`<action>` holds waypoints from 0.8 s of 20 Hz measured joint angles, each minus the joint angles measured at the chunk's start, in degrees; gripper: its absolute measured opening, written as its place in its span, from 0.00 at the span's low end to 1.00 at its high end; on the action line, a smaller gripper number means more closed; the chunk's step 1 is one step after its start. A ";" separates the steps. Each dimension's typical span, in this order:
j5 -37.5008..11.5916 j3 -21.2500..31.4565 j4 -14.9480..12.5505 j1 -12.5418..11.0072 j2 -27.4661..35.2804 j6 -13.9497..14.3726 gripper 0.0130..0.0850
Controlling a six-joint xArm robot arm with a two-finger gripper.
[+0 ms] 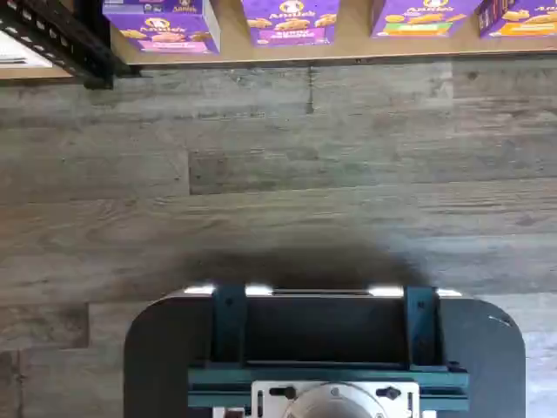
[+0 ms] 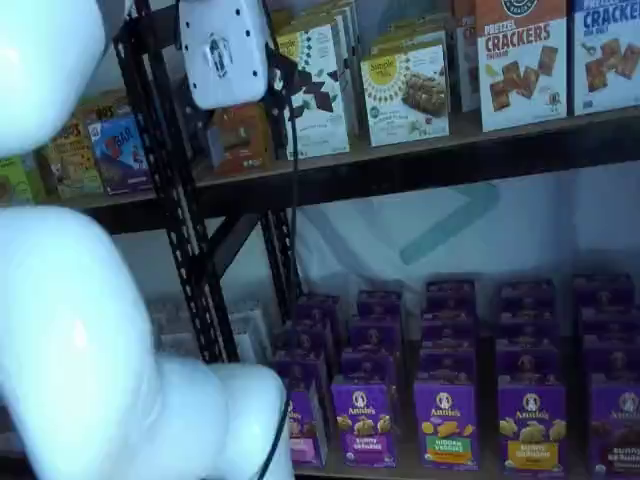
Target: Pick up the purple box with a pink patch in the middle, on the bottom shelf, the first box from the left
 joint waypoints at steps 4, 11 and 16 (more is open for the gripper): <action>-2.01 1.13 1.86 -1.74 -1.18 -1.02 1.00; -4.55 3.72 0.17 -0.66 -1.80 -0.71 1.00; -8.43 7.98 -0.12 -0.20 -2.30 -0.39 1.00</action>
